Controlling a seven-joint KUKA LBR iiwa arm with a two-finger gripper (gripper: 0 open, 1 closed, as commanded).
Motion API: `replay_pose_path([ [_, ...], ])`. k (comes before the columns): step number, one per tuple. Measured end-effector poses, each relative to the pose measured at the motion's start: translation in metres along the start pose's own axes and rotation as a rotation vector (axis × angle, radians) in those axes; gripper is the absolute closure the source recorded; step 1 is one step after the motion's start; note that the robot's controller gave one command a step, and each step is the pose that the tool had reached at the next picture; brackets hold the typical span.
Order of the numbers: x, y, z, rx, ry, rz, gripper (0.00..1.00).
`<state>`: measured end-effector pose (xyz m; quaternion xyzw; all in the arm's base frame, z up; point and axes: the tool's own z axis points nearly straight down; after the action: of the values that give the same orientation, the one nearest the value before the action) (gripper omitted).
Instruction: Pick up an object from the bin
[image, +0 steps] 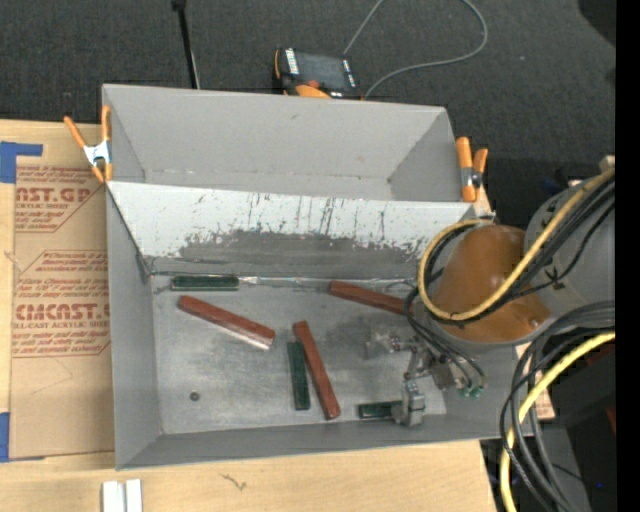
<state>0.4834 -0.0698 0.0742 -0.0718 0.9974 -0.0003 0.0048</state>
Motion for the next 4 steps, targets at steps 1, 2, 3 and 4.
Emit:
replay_pose_path([
  [1, 0.003, 0.0, 0.001, -0.002, 0.011, -0.001, 1.0],
  [2, 0.0, 0.0, 0.0, 0.0, 0.0, 0.0, 0.0],
  [3, 0.003, 0.0, 0.001, -0.002, 0.01, -0.001, 1.0],
  [4, -0.003, -0.002, -0.179, 0.002, 0.0, 0.003, 1.0],
])
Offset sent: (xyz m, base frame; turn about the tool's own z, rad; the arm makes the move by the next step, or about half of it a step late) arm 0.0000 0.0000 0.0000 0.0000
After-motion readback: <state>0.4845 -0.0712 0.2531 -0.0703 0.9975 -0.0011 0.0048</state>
